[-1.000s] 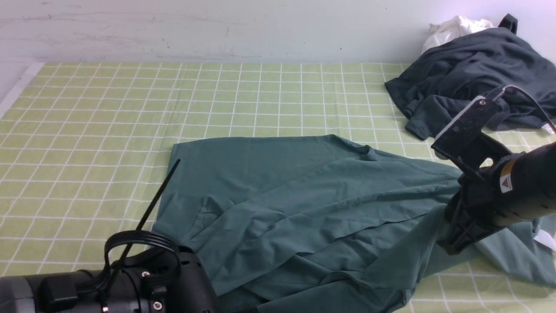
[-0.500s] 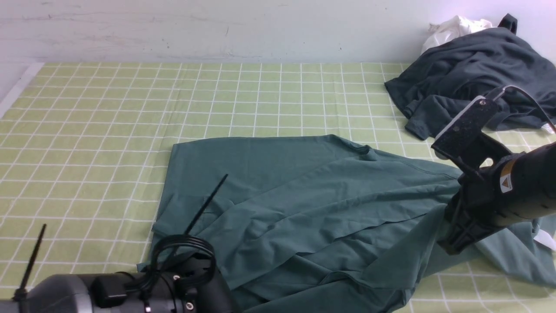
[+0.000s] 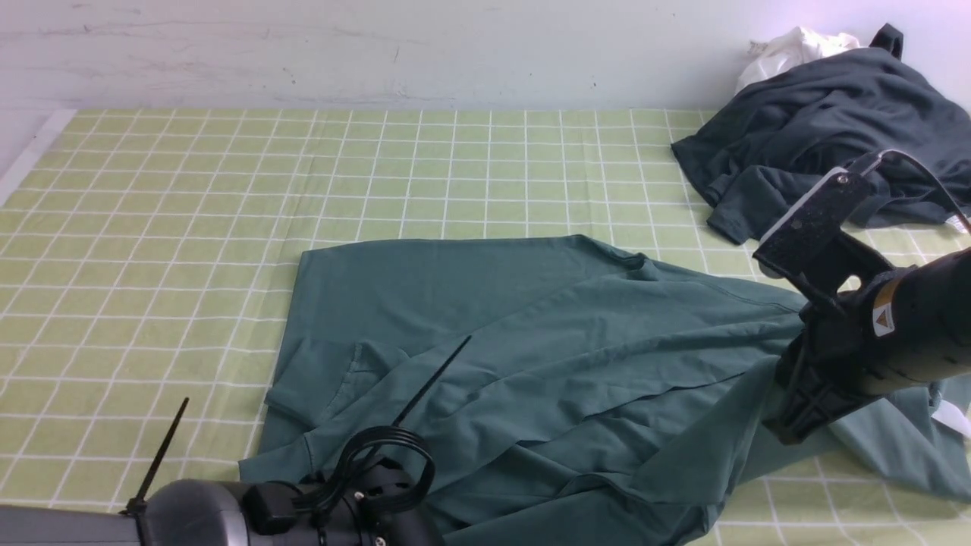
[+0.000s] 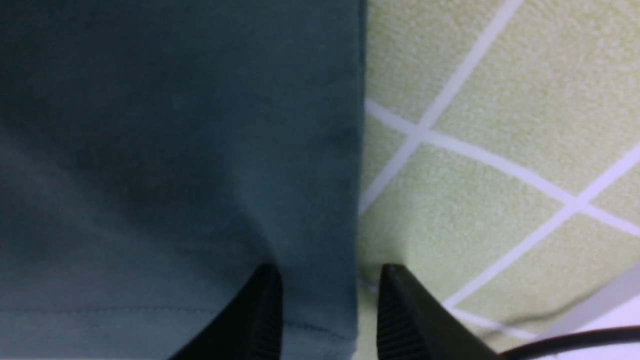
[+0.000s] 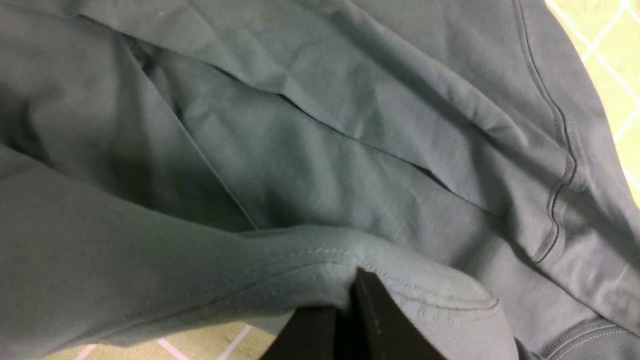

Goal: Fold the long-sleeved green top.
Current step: Use both arms simultaneously to clamp the lower edge of the clothing fabric

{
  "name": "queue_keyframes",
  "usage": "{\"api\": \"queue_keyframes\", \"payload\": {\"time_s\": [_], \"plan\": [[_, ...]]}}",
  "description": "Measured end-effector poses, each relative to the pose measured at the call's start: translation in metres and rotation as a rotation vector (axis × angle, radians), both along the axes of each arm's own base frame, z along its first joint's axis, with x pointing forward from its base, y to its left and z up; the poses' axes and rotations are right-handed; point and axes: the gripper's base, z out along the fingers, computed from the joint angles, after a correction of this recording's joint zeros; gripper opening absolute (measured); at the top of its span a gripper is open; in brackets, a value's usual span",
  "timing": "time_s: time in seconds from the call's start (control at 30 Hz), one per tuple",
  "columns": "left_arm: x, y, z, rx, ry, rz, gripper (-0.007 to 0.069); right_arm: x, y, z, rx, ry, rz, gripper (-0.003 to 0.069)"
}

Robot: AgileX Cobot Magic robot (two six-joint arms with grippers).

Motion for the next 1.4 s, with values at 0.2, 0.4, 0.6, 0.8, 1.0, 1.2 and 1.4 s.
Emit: {"api": "queue_keyframes", "payload": {"time_s": [0.2, 0.4, 0.6, 0.8, 1.0, 1.2, 1.4], "plan": [[-0.001, 0.003, 0.014, -0.033, -0.028, -0.005, 0.0254, 0.000, 0.000, 0.000, 0.002, 0.001, -0.001, 0.0007], [-0.003, 0.004, 0.013, -0.068, -0.031, -0.029, 0.0310, 0.000, 0.000, 0.000, 0.003, 0.001, -0.001, 0.0007], [-0.008, 0.013, 0.001, -0.077, -0.033, -0.051, 0.0354, 0.000, 0.000, 0.000, 0.003, 0.001, -0.002, 0.0007], [-0.009, 0.013, 0.001, -0.089, -0.033, -0.037, 0.0354, 0.000, 0.000, 0.000, 0.003, 0.001, -0.002, 0.0007], [-0.012, 0.015, 0.005, -0.109, -0.039, -0.014, 0.0354, 0.000, 0.000, 0.000, 0.006, 0.002, -0.003, 0.0007], [-0.011, 0.016, 0.010, -0.139, -0.057, -0.023, 0.0355, 0.000, 0.001, 0.000, 0.009, 0.004, -0.005, 0.0007], [0.006, 0.027, 0.009, -0.151, -0.069, 0.057, 0.0356, 0.000, 0.001, 0.000, 0.011, 0.004, -0.005, 0.0007]]}}
